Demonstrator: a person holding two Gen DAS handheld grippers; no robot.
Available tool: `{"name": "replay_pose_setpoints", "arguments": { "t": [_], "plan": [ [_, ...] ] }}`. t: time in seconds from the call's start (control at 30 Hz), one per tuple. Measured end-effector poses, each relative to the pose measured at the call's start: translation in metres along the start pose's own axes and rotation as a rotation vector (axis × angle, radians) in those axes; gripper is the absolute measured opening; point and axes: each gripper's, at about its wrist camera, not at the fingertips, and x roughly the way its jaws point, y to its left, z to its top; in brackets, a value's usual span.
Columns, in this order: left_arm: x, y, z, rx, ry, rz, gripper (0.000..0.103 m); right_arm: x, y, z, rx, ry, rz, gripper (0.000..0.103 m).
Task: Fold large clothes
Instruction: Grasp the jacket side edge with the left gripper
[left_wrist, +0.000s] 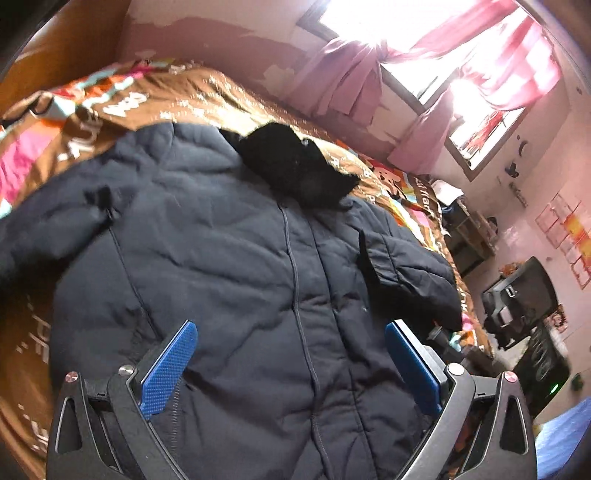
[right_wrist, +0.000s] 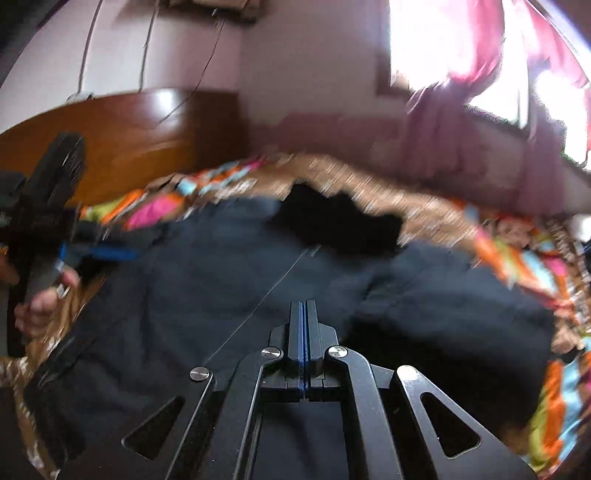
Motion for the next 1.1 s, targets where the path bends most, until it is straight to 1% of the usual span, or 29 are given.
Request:
{"name": "replay_pose_setpoints", "arguments": {
  "t": [0.03,0.1,0.13,0.17,0.2,0.23,0.3,0.37,0.4,0.43,0.47,0.53,0.57,0.6,0.7,0.73,0.8,0.83,0.9,0.93,0.97,1.0,1.07,1.1],
  "plan": [
    [0.005,-0.002,-0.001,0.000,0.003,-0.015,0.102,0.001,-0.002,-0.009,0.011,0.018,0.006,0.003],
    [0.015,-0.008,-0.003,0.010,0.012,-0.035,0.102,-0.003,-0.009,-0.029,0.063,0.041,0.010,0.017],
    [0.023,-0.014,-0.002,0.021,0.021,-0.046,0.102,-0.003,-0.011,-0.035,0.089,0.042,0.001,0.041],
    [0.030,-0.021,-0.002,0.033,0.030,-0.054,0.102,-0.014,-0.021,-0.047,0.124,0.025,-0.024,0.062],
    [0.038,-0.028,-0.002,0.044,0.039,-0.061,0.102,-0.016,-0.028,-0.048,0.138,0.008,-0.041,0.065],
    [0.048,-0.037,-0.001,0.054,0.050,-0.066,0.102,-0.029,-0.038,-0.055,0.156,-0.028,-0.071,0.065],
    [0.065,-0.053,0.001,0.062,0.063,-0.084,0.102,-0.040,-0.052,-0.056,0.178,-0.066,-0.118,0.065],
    [0.090,-0.071,0.008,0.051,0.083,-0.124,0.102,-0.054,-0.072,-0.059,0.205,-0.113,-0.197,0.065],
    [0.097,-0.076,0.009,0.044,0.088,-0.137,0.101,-0.059,-0.080,-0.059,0.216,-0.128,-0.230,0.066],
    [0.110,-0.083,0.013,0.031,0.099,-0.153,0.097,-0.067,-0.093,-0.063,0.234,-0.149,-0.264,0.066],
    [0.123,-0.090,0.017,0.017,0.111,-0.167,0.095,-0.069,-0.102,-0.063,0.250,-0.158,-0.280,0.066],
    [0.145,-0.102,0.021,0.000,0.131,-0.177,0.088,-0.069,-0.118,-0.063,0.302,-0.169,-0.285,0.066],
    [0.154,-0.106,0.023,-0.007,0.141,-0.173,0.085,-0.075,-0.128,-0.068,0.336,-0.178,-0.280,0.066],
    [0.164,-0.109,0.024,-0.017,0.156,-0.169,0.080,-0.072,-0.133,-0.069,0.355,-0.184,-0.280,0.066],
    [0.197,-0.115,0.025,-0.076,0.241,-0.160,0.078,-0.071,-0.147,-0.077,0.396,-0.193,-0.276,0.066],
    [0.202,-0.115,0.024,-0.090,0.262,-0.162,0.076,-0.072,-0.150,-0.079,0.409,-0.198,-0.275,0.066],
    [0.212,-0.115,0.019,-0.119,0.307,-0.154,0.074,-0.058,-0.151,-0.077,0.418,-0.207,-0.272,0.066],
    [0.216,-0.116,0.016,-0.134,0.323,-0.149,0.074,-0.058,-0.152,-0.078,0.422,-0.211,-0.273,0.066],
    [0.219,-0.117,0.012,-0.154,0.319,-0.152,0.072,-0.054,-0.152,-0.079,0.425,-0.218,-0.264,0.066],
    [0.219,-0.117,0.012,-0.168,0.318,-0.156,0.065,-0.053,-0.153,-0.079,0.423,-0.220,-0.266,0.066],
    [0.220,-0.116,0.011,-0.191,0.318,-0.166,0.061,-0.053,-0.153,-0.079,0.419,-0.222,-0.265,0.066],
    [0.223,-0.115,0.011,-0.223,0.319,-0.178,0.054,-0.052,-0.153,-0.078,0.417,-0.224,-0.263,0.066],
    [0.225,-0.110,0.011,-0.300,0.308,-0.186,0.048,-0.052,-0.154,-0.079,0.417,-0.231,-0.265,0.066],
    [0.226,-0.107,0.011,-0.347,0.289,-0.192,0.035,-0.052,-0.155,-0.080,0.419,-0.231,-0.267,0.066]
  ]
}}
